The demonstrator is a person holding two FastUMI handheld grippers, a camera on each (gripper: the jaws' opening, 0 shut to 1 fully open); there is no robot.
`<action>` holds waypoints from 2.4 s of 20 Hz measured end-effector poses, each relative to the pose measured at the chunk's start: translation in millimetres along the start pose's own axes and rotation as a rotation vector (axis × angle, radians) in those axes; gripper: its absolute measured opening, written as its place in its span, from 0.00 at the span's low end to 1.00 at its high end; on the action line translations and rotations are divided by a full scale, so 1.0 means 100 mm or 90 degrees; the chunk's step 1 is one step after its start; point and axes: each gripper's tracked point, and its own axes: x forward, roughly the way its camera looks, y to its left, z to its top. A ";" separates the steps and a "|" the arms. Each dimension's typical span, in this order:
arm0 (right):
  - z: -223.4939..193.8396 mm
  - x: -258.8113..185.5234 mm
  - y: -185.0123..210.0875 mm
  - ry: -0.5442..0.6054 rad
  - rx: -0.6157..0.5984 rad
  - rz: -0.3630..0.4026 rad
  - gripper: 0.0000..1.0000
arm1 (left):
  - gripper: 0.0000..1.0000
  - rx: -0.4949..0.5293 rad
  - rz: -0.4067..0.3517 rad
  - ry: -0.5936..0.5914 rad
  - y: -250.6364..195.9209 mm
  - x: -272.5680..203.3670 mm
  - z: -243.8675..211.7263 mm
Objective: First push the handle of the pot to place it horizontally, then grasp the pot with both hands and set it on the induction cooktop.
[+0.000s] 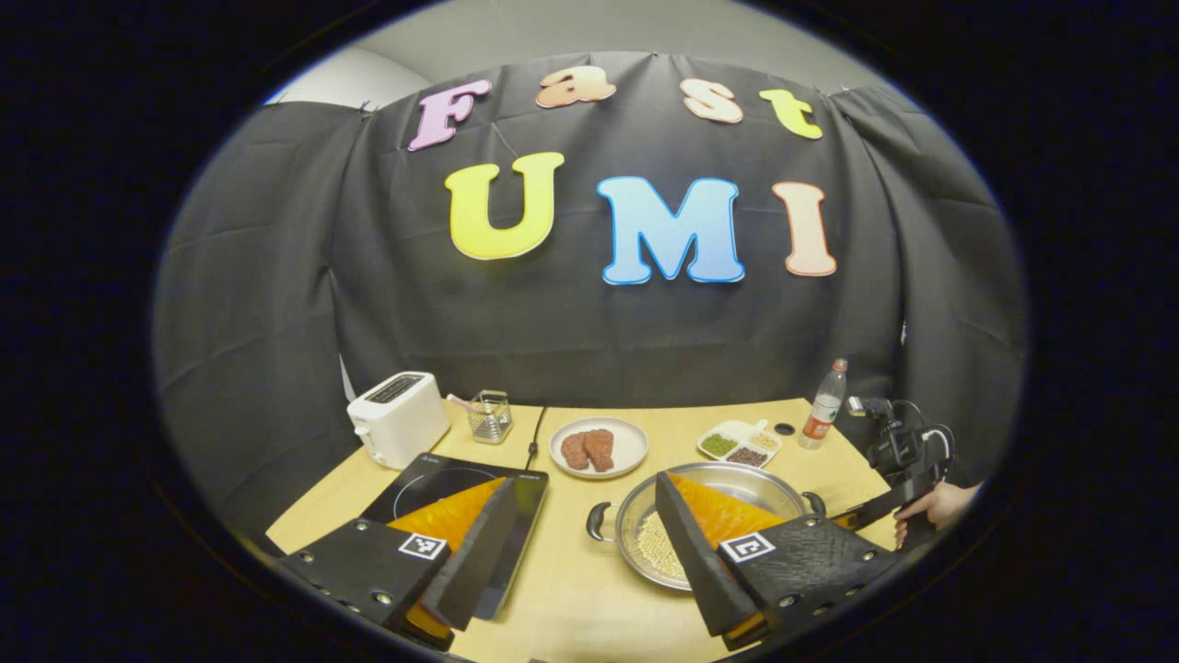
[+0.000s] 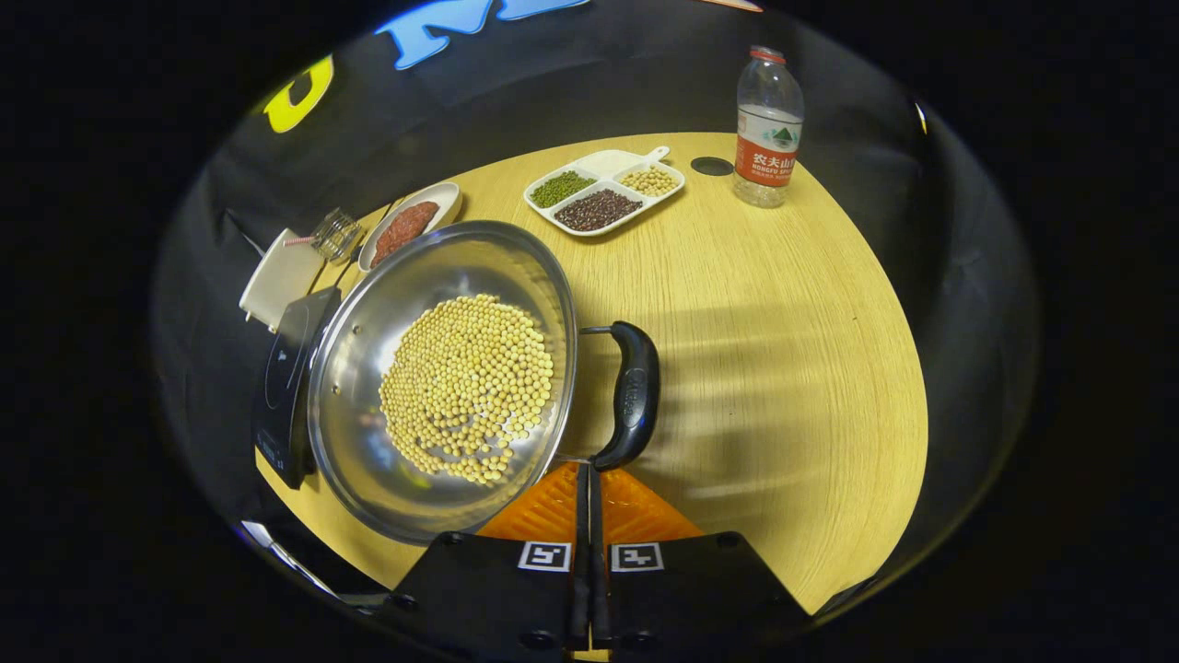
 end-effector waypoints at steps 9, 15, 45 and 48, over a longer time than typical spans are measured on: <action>0.05 -0.27 -0.17 -0.049 0.037 -0.039 0.17 | 0.92 -0.039 -0.046 0.041 -0.02 0.26 -0.11; 0.26 -0.65 -0.23 -0.112 0.064 -0.067 0.98 | 0.88 -0.063 -0.123 0.095 0.04 0.72 -0.29; 0.44 0.53 -0.08 -0.020 0.055 -0.053 0.76 | 0.66 -0.121 -0.244 0.447 -0.43 2.33 -2.32; 0.41 0.53 -0.05 -0.014 0.067 -0.031 0.66 | 0.58 -0.119 -0.244 0.454 -0.44 2.36 -2.32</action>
